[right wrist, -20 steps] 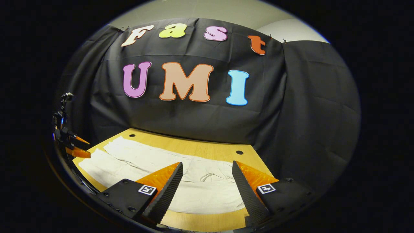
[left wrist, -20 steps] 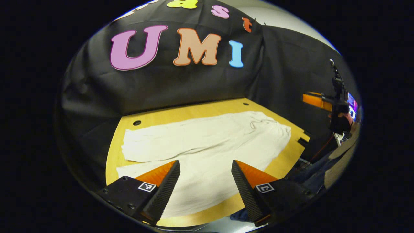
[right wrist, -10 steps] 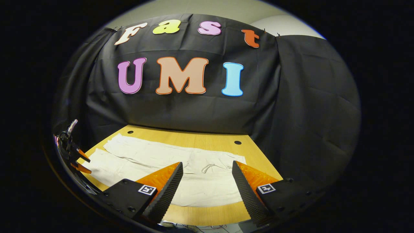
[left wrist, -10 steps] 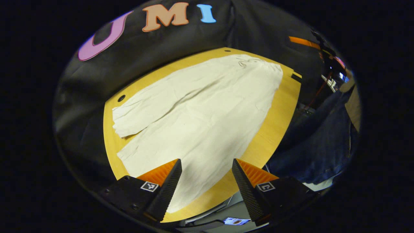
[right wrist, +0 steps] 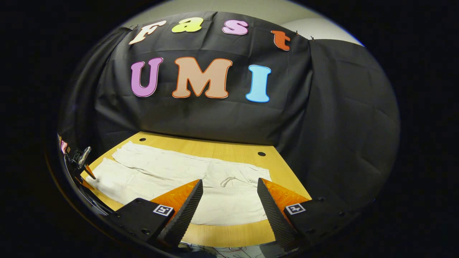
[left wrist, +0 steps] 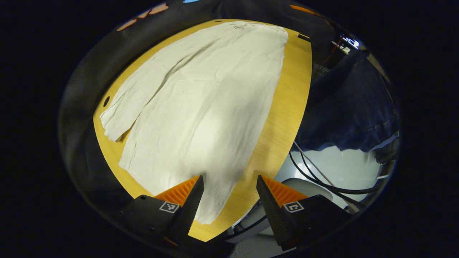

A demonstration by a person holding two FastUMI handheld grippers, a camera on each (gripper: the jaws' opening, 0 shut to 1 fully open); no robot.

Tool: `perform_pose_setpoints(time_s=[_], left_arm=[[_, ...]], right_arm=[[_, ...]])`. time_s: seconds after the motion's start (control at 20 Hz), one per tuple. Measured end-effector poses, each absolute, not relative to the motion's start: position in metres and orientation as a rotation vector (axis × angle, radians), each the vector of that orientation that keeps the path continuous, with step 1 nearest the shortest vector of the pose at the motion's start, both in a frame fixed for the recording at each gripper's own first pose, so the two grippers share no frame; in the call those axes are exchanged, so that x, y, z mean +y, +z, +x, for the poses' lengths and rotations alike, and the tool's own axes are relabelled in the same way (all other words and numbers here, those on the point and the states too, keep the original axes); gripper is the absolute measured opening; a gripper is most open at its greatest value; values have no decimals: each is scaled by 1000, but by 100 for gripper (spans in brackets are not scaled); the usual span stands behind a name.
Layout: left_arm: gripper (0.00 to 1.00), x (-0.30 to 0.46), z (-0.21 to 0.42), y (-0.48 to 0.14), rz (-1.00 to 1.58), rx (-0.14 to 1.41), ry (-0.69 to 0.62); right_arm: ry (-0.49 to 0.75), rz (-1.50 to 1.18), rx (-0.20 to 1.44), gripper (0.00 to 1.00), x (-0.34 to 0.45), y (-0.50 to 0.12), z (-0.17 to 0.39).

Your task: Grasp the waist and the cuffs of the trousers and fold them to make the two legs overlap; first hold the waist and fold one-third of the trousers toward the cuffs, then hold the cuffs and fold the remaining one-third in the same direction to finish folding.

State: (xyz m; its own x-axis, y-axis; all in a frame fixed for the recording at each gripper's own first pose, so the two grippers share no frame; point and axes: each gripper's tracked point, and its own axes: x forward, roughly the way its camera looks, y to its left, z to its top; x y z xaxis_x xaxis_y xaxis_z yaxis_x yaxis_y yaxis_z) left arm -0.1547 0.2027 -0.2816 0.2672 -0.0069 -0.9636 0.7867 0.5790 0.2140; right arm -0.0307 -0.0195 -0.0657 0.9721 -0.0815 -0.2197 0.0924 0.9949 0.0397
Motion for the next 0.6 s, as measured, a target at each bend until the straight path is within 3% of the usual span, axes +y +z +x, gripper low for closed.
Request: perform_pose_setpoints(time_s=[0.6], left_arm=[[69, 218, -159, -297, 951, 1367, -714]], right_arm=[[-122, 17, 228, 97, -45, -65, -23]])
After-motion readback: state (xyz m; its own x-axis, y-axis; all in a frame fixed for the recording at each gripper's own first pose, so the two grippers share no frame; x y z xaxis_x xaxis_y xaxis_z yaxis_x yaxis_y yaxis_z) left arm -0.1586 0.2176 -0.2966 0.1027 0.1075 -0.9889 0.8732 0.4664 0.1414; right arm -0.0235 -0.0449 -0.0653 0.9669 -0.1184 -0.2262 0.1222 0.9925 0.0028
